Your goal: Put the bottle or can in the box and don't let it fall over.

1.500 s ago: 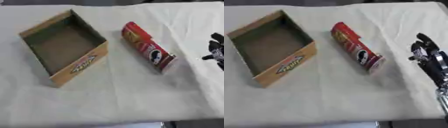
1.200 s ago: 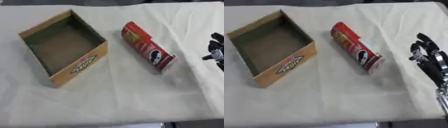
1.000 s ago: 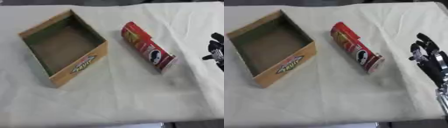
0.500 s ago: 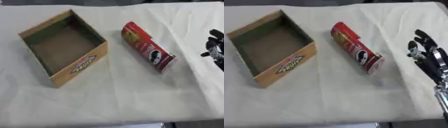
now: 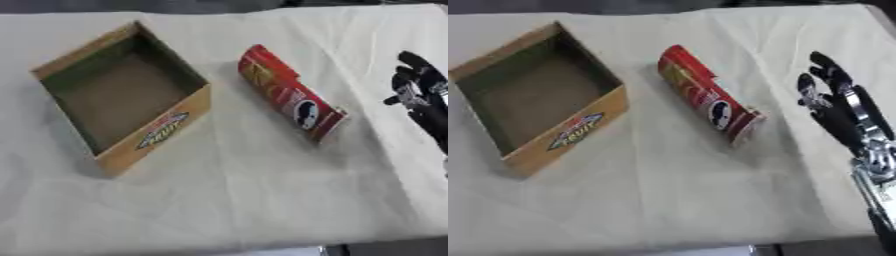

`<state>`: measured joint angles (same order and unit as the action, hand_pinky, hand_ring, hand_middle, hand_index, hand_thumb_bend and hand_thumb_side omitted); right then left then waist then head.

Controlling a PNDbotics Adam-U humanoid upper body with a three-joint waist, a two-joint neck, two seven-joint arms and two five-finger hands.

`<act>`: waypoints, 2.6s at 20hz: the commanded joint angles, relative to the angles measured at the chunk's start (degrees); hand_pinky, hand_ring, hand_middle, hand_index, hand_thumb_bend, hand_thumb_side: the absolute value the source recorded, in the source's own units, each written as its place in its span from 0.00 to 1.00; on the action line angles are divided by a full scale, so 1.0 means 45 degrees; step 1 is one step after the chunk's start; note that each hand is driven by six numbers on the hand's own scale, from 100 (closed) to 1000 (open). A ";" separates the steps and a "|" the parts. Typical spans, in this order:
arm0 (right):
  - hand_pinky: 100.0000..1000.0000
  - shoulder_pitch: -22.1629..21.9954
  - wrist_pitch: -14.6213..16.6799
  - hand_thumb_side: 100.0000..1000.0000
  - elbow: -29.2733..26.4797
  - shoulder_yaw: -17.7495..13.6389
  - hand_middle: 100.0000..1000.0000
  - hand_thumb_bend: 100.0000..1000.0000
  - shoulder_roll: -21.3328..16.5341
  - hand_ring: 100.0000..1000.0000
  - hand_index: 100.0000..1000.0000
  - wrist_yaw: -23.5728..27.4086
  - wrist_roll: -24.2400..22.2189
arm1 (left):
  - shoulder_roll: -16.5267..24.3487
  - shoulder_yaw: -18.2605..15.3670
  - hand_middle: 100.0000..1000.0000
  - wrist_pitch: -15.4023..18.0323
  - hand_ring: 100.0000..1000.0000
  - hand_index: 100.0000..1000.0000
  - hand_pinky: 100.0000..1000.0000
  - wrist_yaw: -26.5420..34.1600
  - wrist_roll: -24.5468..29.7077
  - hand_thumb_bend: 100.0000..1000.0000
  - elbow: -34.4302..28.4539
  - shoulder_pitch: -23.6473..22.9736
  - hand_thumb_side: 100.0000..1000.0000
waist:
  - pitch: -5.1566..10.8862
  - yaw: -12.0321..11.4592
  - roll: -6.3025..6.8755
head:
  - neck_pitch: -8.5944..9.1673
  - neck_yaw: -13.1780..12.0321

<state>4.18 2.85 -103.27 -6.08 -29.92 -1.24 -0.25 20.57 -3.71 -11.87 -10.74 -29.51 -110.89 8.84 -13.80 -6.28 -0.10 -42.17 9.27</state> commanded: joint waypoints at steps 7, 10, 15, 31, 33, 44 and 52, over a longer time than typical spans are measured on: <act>0.60 0.0653 0.0189 0.73 0.0478 0.0258 1.00 0.00 -0.0141 1.00 1.00 -0.0405 -0.0383 | 0.0169 0.0008 0.93 0.0023 0.78 0.71 0.45 0.0047 0.0050 0.00 -0.0141 0.0101 0.72 | -0.0052 -0.0045 0.0129 | 0.0180 0.0253; 0.60 0.0803 0.0278 0.73 0.0703 0.0343 1.00 0.00 -0.0129 1.00 1.00 -0.0561 -0.0423 | 0.0169 0.0017 0.93 0.0023 0.78 0.71 0.45 0.0065 0.0061 0.00 -0.0139 0.0107 0.73 | -0.0094 -0.0059 0.0130 | 0.0212 0.0294; 0.60 0.0991 0.0404 0.74 0.0948 0.0487 1.00 0.00 -0.0072 1.00 1.00 -0.0655 -0.0546 | 0.0190 0.0025 0.93 0.0021 0.78 0.71 0.45 0.0089 0.0082 0.00 -0.0147 0.0146 0.73 | -0.0184 -0.0092 0.0147 | 0.0232 0.0335; 0.62 0.0910 0.0579 0.75 0.1022 0.0871 1.00 0.00 -0.0009 1.00 1.00 -0.1146 -0.0949 | 0.0195 0.0063 0.94 0.0038 0.79 0.71 0.45 0.0102 0.0158 0.00 -0.0152 0.0194 0.73 | -0.0235 -0.0172 0.0111 | 0.0240 0.0400; 0.62 0.0820 0.0599 0.76 0.1012 0.0901 1.00 0.00 -0.0005 1.00 1.00 -0.1238 -0.0998 | 0.0194 0.0063 0.94 0.0044 0.79 0.71 0.45 0.0095 0.0164 0.00 -0.0155 0.0200 0.73 | -0.0230 -0.0172 0.0105 | 0.0251 0.0396; 0.64 0.0540 0.0701 0.74 0.0850 0.1004 1.00 0.00 0.0047 1.00 1.00 -0.1840 -0.1215 | 0.0179 0.0051 0.94 0.0064 0.79 0.71 0.45 0.0106 0.0167 0.00 -0.0145 0.0184 0.73 | -0.0221 -0.0150 0.0103 | 0.0303 0.0401; 0.65 0.0429 0.0681 0.77 0.0905 0.1135 1.00 0.00 0.0122 1.00 1.00 -0.2377 -0.1278 | 0.0179 0.0055 0.94 0.0075 0.79 0.71 0.45 0.0128 0.0172 0.00 -0.0138 0.0182 0.73 | -0.0239 -0.0133 0.0100 | 0.0316 0.0404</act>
<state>5.98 5.78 -98.36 -0.84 -28.48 -11.45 -5.81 20.57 -3.33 -11.64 -10.30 -28.77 -110.88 9.11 -14.79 -6.93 -0.10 -41.63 10.97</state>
